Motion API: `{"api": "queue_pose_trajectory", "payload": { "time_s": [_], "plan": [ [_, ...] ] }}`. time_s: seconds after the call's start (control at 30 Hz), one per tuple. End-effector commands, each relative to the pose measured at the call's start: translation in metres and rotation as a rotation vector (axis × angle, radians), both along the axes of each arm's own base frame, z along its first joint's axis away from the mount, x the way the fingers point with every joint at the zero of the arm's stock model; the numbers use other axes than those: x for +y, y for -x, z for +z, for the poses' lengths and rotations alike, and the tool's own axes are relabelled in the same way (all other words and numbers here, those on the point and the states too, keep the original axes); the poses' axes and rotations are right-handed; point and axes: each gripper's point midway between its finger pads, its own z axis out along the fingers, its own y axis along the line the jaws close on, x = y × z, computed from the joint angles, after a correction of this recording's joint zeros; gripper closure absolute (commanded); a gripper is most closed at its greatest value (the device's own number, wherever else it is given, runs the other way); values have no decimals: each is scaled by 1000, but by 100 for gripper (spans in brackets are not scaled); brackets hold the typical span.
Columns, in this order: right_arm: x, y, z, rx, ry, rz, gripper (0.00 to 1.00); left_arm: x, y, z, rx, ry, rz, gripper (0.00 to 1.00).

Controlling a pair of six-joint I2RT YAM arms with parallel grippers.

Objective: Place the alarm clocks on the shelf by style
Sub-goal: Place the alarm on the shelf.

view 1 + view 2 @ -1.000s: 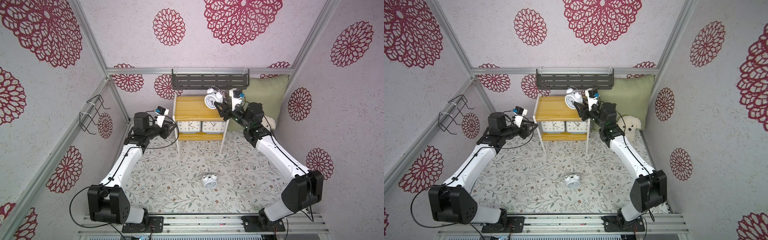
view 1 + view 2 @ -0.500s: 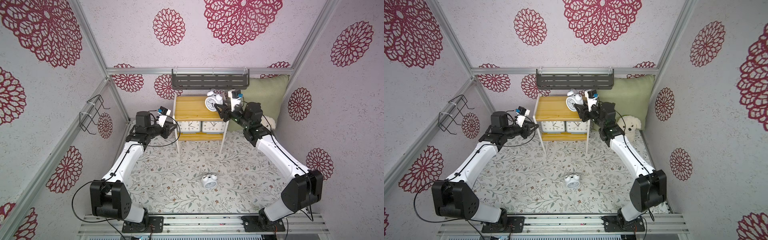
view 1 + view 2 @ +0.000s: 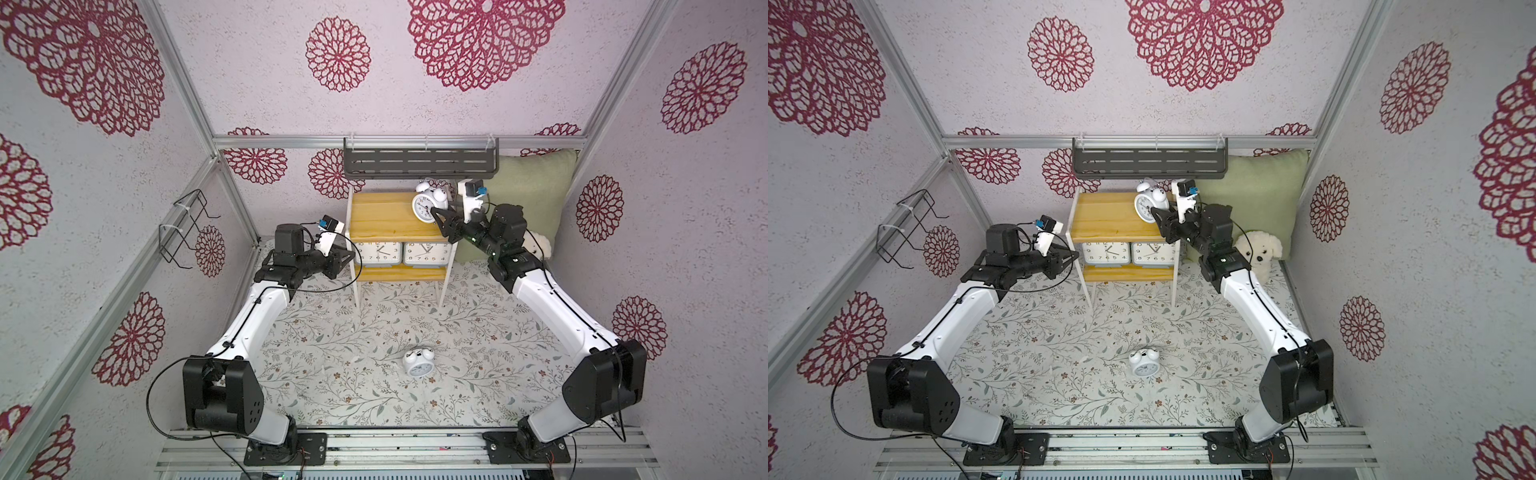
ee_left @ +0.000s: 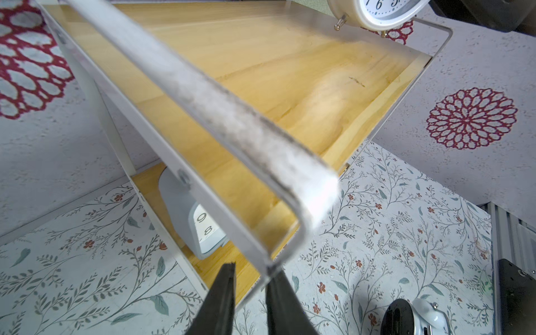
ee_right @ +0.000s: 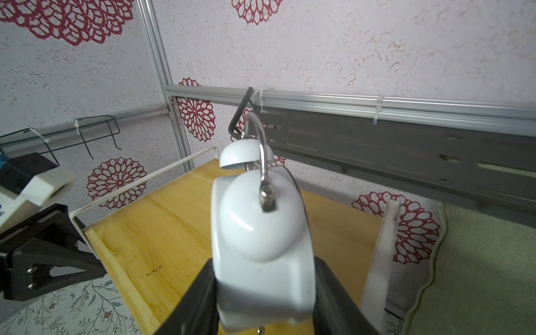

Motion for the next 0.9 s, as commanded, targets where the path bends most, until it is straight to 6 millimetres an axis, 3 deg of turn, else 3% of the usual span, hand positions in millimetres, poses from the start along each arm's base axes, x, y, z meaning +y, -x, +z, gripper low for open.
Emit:
{"api": "queue_pose_trajectory", "payload": {
  "time_s": [0.0,0.87],
  "plan": [
    [-6,7,42,-129,-40,-7,65,-1,-4,5,-13,-10,-3,75],
    [2,0,15,-62,-16,36,56,1,-3,0,2,-27,11,75]
  ]
}}
